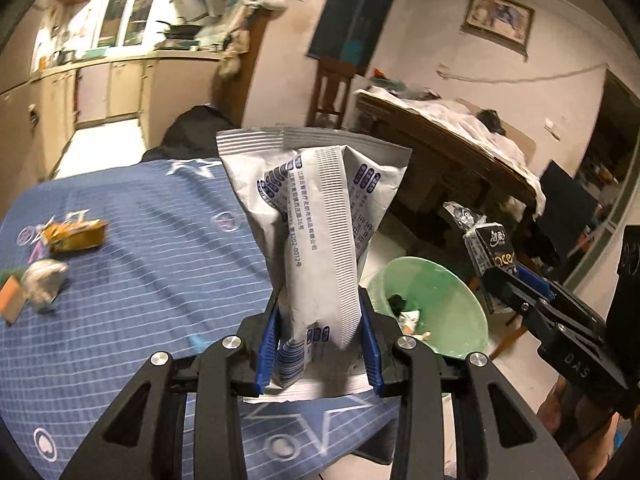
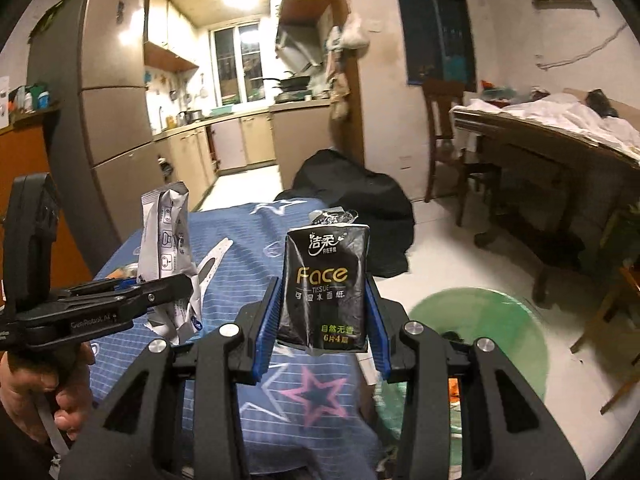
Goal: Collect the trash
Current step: 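Carry the wipes pack and tissue pack over the green bin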
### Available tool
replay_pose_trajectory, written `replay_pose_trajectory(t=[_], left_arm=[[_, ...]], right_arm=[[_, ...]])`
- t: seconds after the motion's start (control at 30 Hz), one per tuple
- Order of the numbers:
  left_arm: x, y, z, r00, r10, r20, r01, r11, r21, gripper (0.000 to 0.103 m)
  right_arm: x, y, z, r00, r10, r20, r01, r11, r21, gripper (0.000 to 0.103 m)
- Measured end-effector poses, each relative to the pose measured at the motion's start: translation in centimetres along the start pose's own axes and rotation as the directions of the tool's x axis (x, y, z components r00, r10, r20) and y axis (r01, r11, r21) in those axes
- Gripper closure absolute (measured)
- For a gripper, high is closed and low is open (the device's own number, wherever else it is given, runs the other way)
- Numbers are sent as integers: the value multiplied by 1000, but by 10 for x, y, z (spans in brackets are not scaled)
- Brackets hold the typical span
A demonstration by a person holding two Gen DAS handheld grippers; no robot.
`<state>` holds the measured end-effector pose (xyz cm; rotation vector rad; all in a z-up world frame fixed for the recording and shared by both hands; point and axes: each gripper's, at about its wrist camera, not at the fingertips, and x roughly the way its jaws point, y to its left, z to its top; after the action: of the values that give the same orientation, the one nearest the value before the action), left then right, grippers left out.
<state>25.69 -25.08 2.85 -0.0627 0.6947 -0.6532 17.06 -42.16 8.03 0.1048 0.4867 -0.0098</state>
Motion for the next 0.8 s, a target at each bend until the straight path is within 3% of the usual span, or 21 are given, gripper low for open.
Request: replay_pose_trajectory(t=[0.47,0.8], left_arm=[[61,-105,29,991,-104,-80,115,984,136,66],[150,-156,45,963,-122,-240,165,972,168,66]], right_arm=[[-18,-69,4,994,-111,3,111,993,42,65],[4,-139,-4,980,-138,-142,157,978,138,65]])
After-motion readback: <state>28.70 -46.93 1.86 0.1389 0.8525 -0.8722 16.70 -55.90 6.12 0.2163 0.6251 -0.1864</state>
